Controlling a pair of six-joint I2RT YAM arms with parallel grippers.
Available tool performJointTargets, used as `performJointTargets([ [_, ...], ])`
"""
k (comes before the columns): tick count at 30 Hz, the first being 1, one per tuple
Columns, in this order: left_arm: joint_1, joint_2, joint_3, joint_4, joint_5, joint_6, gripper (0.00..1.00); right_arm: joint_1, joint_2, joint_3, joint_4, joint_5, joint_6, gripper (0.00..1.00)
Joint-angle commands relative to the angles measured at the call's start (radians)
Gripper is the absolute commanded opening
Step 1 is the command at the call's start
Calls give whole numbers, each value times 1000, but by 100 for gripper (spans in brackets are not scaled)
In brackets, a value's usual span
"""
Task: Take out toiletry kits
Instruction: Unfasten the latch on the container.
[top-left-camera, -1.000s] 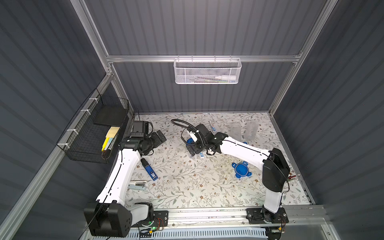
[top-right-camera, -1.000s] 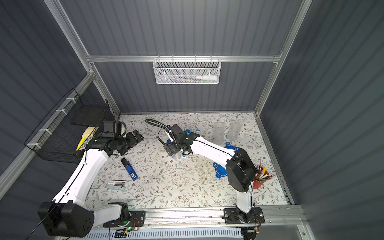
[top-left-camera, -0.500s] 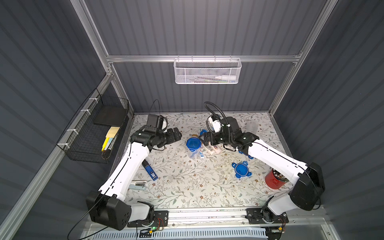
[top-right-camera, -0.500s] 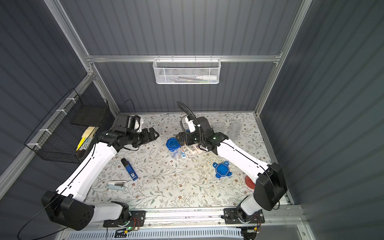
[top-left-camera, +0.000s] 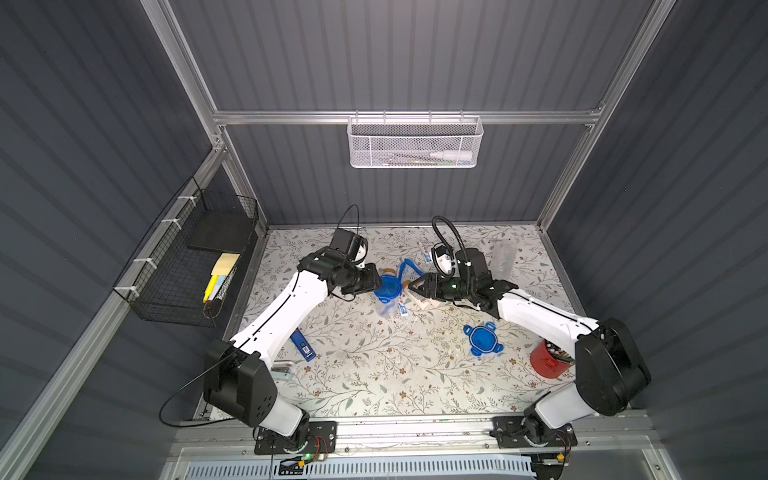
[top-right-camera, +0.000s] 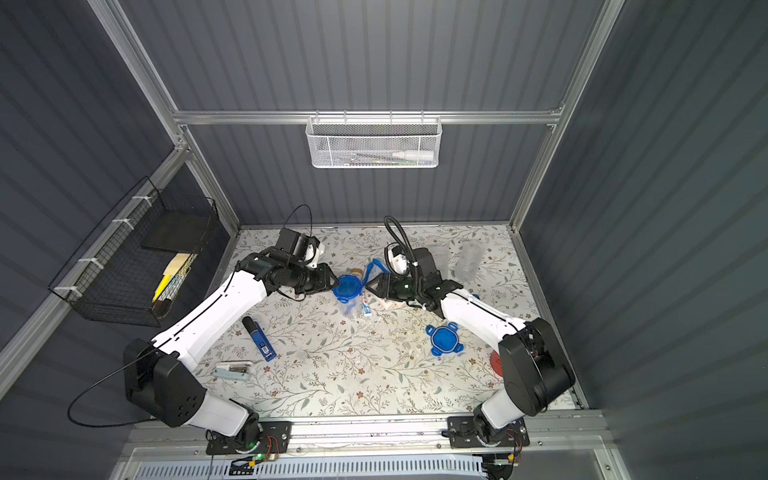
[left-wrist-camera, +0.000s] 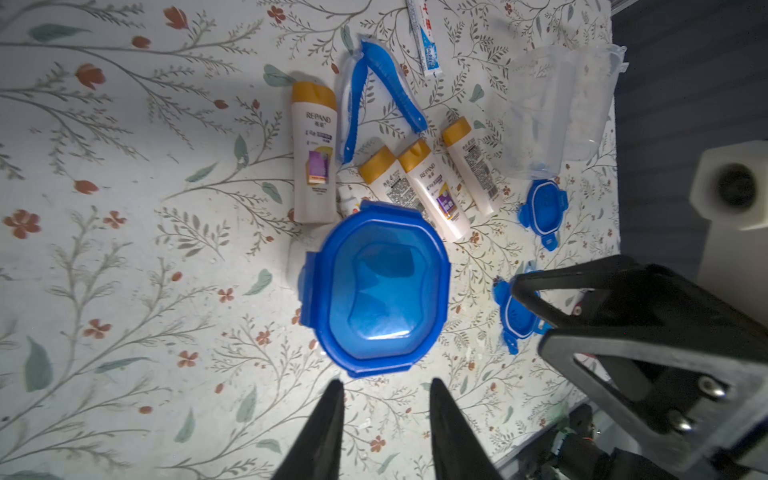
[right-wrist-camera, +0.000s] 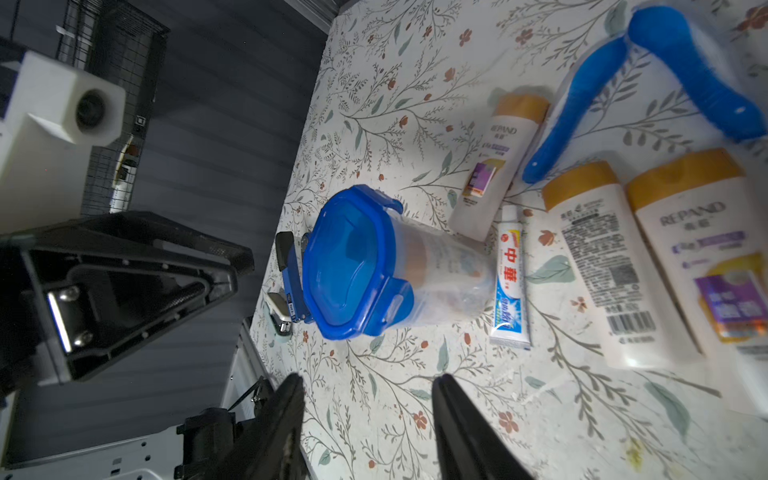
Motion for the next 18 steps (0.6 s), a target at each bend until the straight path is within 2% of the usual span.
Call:
performJointTargets([
  [1, -18, 24, 17, 31, 33, -9, 26, -10, 54, -17, 141, -104, 95, 50],
  [8, -26, 71, -7, 103, 80, -38, 9, -16, 138, -44, 321, -164, 206, 50],
  [15, -27, 91, -50, 147, 125, -51, 4, -15, 187, -61, 407, -183, 258, 51],
  [18, -27, 94, -75, 165, 126, -61, 2, -16, 201, -69, 446, -193, 283, 56],
])
